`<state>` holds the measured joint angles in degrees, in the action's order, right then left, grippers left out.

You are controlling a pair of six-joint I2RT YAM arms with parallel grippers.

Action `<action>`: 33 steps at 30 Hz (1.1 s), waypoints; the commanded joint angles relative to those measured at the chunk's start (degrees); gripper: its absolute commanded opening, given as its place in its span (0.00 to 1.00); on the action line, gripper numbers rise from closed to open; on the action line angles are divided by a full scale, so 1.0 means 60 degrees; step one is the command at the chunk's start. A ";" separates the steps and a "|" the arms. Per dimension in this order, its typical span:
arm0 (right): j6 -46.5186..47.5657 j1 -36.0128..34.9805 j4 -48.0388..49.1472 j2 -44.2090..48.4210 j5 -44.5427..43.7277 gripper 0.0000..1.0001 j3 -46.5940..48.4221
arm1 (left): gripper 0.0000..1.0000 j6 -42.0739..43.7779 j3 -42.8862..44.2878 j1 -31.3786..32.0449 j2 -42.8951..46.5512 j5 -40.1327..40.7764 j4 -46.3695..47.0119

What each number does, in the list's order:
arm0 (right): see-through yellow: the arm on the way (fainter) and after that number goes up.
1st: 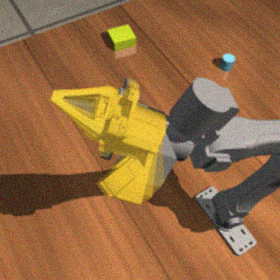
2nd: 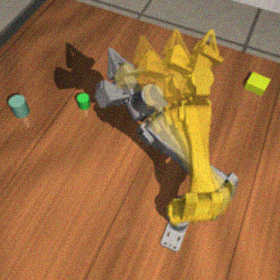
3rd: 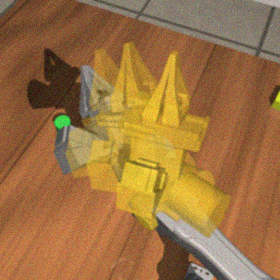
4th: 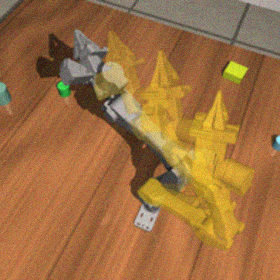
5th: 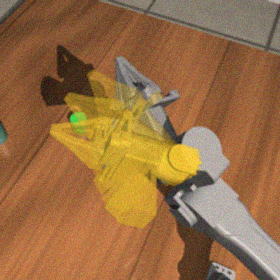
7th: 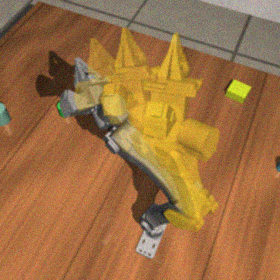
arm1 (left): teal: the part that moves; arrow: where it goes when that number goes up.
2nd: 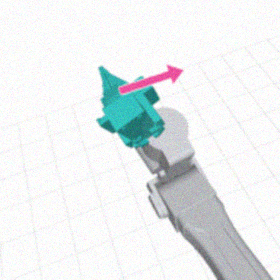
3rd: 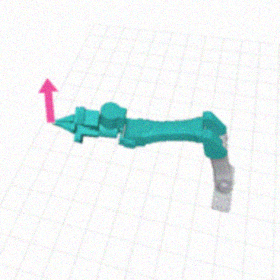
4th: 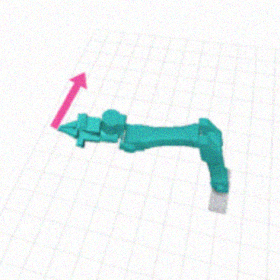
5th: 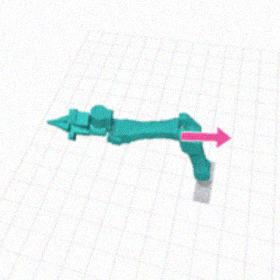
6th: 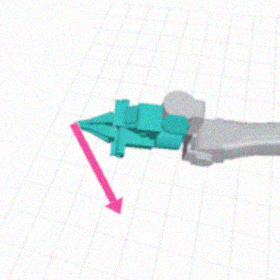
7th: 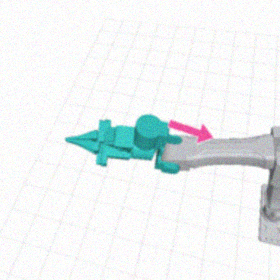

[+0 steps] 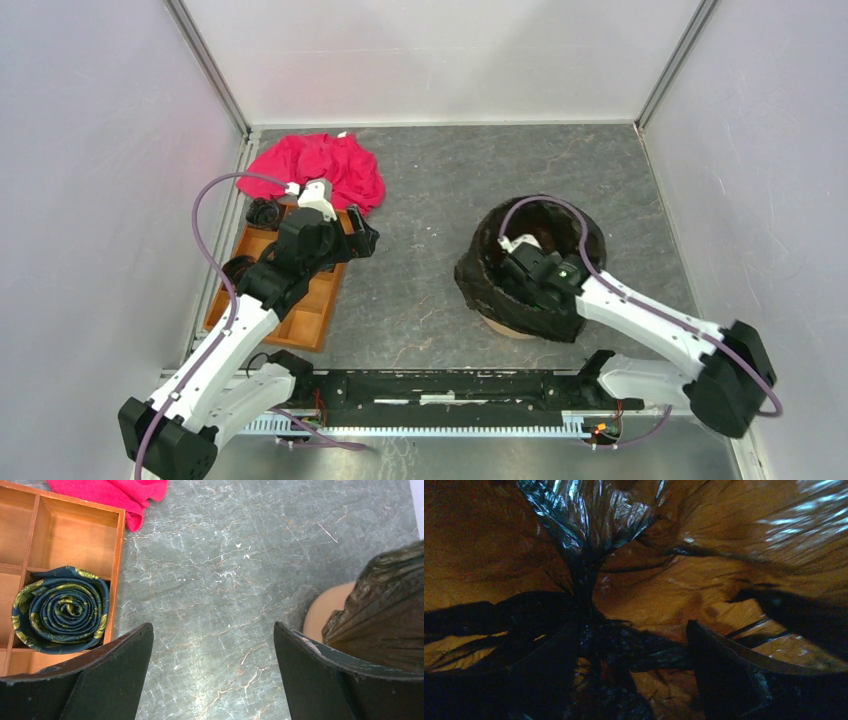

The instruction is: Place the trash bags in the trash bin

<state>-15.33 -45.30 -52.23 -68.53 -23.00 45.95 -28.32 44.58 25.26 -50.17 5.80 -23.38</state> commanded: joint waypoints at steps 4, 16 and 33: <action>-0.3152 0.0189 -0.1592 0.2298 -0.0990 0.94 -0.0866 | 0.95 0.0629 -0.0294 0.0191 0.0175 -0.0201 0.0764; -0.4591 0.0493 -0.3003 0.2467 -0.1924 0.95 -0.1429 | 0.96 0.0724 -0.0321 0.0377 0.0280 -0.0113 0.0729; -0.1874 0.0498 -0.1440 0.3361 -0.2390 0.98 0.2728 | 0.97 0.0562 0.1772 0.0376 0.0055 -0.0372 -0.0150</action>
<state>-31.64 -42.26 -62.74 -51.86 -36.73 57.08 -25.85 46.96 27.24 -50.22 4.38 -24.05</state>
